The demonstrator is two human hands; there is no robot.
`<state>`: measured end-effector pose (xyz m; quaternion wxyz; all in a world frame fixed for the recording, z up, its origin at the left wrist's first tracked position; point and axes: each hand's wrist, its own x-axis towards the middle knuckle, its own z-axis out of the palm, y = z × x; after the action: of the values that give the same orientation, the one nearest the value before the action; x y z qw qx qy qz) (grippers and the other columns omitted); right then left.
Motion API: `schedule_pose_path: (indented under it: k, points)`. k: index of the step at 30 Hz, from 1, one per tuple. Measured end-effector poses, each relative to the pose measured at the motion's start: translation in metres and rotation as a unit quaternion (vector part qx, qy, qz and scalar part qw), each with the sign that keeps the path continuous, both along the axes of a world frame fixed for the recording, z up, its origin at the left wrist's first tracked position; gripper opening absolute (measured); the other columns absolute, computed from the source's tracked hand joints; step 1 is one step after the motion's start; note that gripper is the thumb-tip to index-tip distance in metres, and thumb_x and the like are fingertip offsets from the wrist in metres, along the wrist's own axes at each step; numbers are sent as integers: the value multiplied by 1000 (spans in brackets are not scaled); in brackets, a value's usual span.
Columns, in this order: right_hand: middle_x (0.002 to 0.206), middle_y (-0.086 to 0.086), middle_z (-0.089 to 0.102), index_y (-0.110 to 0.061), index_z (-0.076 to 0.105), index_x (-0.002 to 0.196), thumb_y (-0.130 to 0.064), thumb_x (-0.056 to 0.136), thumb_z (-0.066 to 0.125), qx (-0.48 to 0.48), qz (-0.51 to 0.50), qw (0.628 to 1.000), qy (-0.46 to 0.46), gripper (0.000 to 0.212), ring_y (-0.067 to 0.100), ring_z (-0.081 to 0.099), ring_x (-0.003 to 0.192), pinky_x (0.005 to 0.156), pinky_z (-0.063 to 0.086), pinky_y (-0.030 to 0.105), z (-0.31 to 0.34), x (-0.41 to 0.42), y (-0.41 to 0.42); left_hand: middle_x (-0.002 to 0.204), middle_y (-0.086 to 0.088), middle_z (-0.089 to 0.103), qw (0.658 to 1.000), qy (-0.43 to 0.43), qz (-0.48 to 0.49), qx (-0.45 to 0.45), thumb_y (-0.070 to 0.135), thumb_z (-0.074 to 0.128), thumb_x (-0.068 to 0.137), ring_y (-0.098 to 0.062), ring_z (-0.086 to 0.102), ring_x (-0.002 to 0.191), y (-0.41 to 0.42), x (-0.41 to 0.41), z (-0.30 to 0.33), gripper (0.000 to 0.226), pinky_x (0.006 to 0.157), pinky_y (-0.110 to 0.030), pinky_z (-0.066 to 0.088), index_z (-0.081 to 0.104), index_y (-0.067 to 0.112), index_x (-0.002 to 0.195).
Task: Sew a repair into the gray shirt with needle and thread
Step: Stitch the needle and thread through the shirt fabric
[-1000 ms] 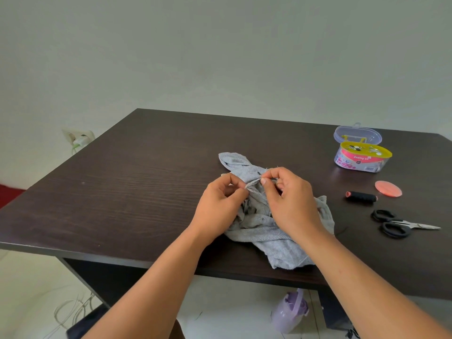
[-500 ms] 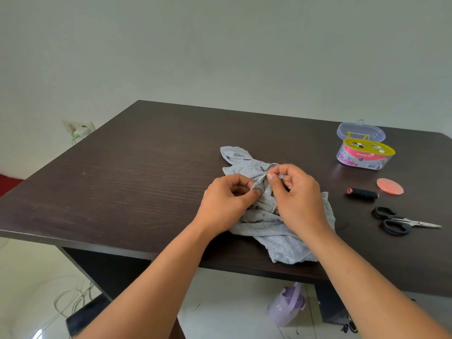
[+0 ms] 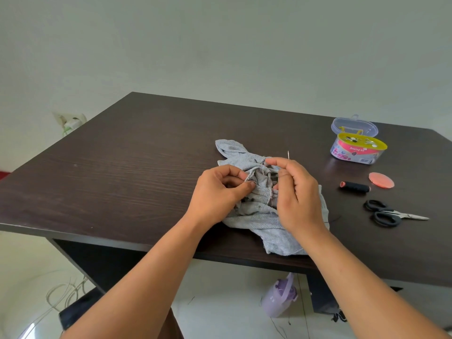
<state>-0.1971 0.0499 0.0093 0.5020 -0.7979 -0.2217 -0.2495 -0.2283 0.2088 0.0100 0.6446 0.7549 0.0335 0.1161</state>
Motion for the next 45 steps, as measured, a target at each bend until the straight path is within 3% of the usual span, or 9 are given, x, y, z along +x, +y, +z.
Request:
schedule_pose_path:
  k: [3, 6, 10, 19, 22, 26, 29, 37, 45]
  points:
    - [65, -7, 51, -11, 66, 105, -9, 96, 35, -1, -3, 1000, -19, 32, 19, 49, 58, 61, 49, 43, 0, -1, -3, 68, 3, 71, 1000, -6, -4, -2, 18, 83, 84, 1, 57, 51, 0, -1, 0, 10, 52, -10, 44, 73, 18, 82]
    - [69, -3, 51, -18, 42, 95, -3, 99, 33, 3, 20, 1000, -2, 18, 25, 49, 59, 59, 45, 51, -1, -3, -3, 67, 5, 69, 1000, -17, -3, -6, 17, 83, 84, 1, 57, 54, 1, -1, -1, 9, 53, -11, 45, 74, 20, 81]
    - [83, -8, 62, -29, 23, 98, -11, 103, 35, -59, 55, 997, 5, 22, 13, 55, 67, 65, 50, 38, -3, -6, -4, 65, 7, 69, 999, -28, 7, -17, 16, 83, 83, -1, 57, 53, 2, -1, -2, 10, 52, -13, 45, 75, 21, 81]
    - [94, -14, 74, -14, 58, 101, -14, 100, 56, -43, 14, 999, 10, 2, 12, 62, 59, 53, 48, 22, -1, -7, -7, 65, 9, 70, 999, -40, 14, -24, 18, 83, 83, -1, 54, 53, 3, 2, -6, 11, 54, -15, 46, 75, 23, 87]
    - [90, -4, 70, -12, 68, 94, -8, 93, 65, -44, -2, 999, -18, 5, 9, 64, 74, 63, 51, 17, -1, -7, -6, 65, 10, 70, 999, -41, 16, -19, 17, 83, 83, -4, 53, 54, 3, 2, -7, 12, 54, -16, 46, 75, 24, 90]
    - [88, -3, 64, -8, 72, 91, 2, 87, 68, -45, -29, 997, -51, 12, 2, 61, 75, 68, 46, 8, -3, -5, -6, 67, 8, 71, 999, -42, 14, -15, 18, 82, 84, -4, 54, 55, 4, 2, -7, 12, 53, -17, 46, 76, 24, 92]
    - [84, -4, 65, -11, 71, 100, 1, 87, 68, -46, -42, 997, -53, 18, 7, 60, 73, 68, 49, 14, -3, -6, -7, 68, 7, 72, 999, -41, 16, -14, 18, 82, 84, -5, 52, 53, 4, 3, -8, 12, 53, -16, 45, 76, 23, 93]
    - [82, -3, 66, -11, 78, 89, -1, 84, 69, -80, -27, 994, -68, 15, 7, 59, 64, 60, 51, 19, -4, -6, -8, 69, 7, 72, 999, -35, 10, -12, 19, 83, 84, -7, 54, 56, 4, 4, -9, 13, 57, -20, 48, 76, 26, 94]
    - [83, -6, 64, -13, 78, 89, 0, 84, 70, -85, -25, 995, -46, 16, -1, 58, 68, 62, 45, 7, -3, -10, -6, 72, 4, 73, 999, -28, 1, -22, 18, 83, 83, -12, 58, 59, 4, 2, -6, 17, 60, -22, 52, 77, 21, 98]
